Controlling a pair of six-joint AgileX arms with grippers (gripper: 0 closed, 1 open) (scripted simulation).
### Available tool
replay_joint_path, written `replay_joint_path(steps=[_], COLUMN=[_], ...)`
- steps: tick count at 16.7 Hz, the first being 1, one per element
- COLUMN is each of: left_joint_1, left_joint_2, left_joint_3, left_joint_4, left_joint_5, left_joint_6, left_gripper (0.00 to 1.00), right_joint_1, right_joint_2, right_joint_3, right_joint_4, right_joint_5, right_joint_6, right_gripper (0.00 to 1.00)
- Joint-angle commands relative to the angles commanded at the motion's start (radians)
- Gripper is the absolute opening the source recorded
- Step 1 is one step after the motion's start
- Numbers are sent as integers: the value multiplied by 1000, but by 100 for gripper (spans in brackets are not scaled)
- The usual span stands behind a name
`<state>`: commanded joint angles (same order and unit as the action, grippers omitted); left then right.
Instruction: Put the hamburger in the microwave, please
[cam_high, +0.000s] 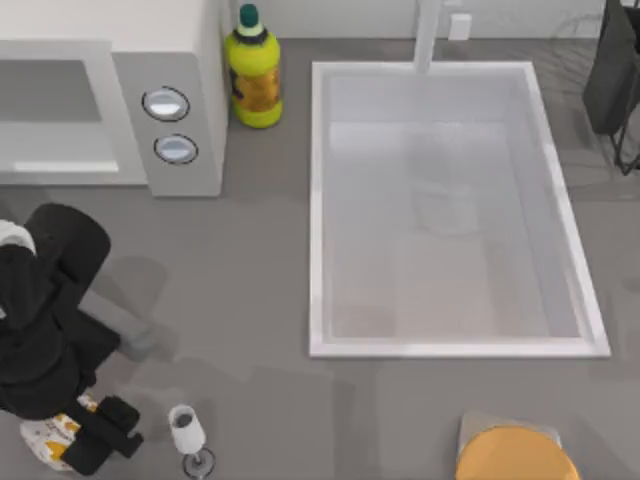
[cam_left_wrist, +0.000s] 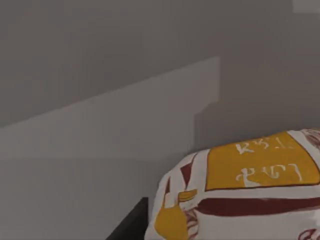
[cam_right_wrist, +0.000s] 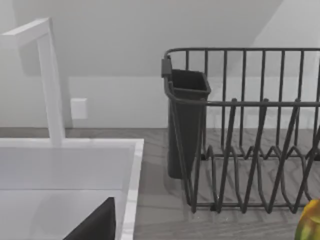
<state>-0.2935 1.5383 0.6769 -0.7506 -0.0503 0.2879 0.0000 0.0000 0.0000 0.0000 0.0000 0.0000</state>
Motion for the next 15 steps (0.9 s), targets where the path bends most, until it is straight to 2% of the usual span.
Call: replay_joint_path(steps=[3, 5, 11, 15], left_joint_1=[-14, -18, 5, 3], left_joint_2=[-41, -68, -167, -163], left_joint_3=[89, 145, 272, 270], left_joint_4=[-146, -253, -389, -389], left_joint_5=[-59, -67, 49, 50], left_joint_6=[6, 7, -13, -11], left_gripper=[0, 0, 0, 0], right_joint_1=[0, 0, 0, 0], right_joint_2=[0, 0, 0, 0], right_joint_3=[0, 0, 0, 0], right_joint_4=[0, 0, 0, 0], right_joint_5=[0, 0, 0, 0], right_joint_6=[0, 0, 0, 0], right_gripper=[100, 100, 100, 100])
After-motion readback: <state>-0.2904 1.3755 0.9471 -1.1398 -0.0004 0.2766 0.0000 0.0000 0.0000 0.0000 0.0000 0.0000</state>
